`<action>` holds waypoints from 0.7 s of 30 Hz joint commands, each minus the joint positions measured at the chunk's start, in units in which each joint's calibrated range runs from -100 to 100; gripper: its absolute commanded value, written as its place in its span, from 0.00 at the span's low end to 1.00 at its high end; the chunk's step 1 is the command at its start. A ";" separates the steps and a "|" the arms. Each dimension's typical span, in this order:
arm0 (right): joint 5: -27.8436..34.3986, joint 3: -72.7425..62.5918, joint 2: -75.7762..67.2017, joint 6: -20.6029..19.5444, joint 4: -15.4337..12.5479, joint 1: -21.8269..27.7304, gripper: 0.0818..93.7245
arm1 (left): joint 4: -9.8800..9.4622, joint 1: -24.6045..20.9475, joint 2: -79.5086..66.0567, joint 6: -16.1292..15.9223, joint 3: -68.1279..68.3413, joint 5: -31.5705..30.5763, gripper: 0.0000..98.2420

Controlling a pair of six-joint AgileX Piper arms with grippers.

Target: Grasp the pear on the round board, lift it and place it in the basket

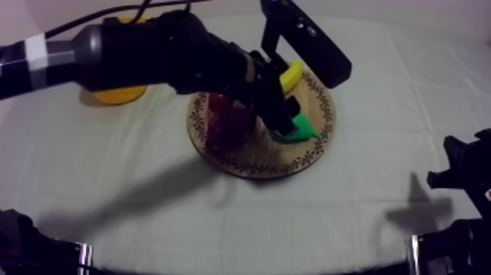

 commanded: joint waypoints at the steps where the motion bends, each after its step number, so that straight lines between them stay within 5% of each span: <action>1: 0.06 0.03 0.01 0.00 -0.01 0.00 0.00 | 2.50 -0.07 2.08 -4.97 -3.52 4.86 0.85; 4: 0.06 0.03 0.01 0.03 -0.01 0.00 0.00 | 3.30 -0.10 3.54 -5.37 -4.70 5.64 0.92; 13: 0.06 0.03 0.01 0.00 -0.01 0.00 0.00 | 2.59 -0.53 7.12 -5.94 -8.26 10.67 0.93; 21: 0.06 0.03 0.01 0.01 -0.01 0.00 0.00 | -1.41 0.36 14.34 -6.29 -16.23 20.08 0.97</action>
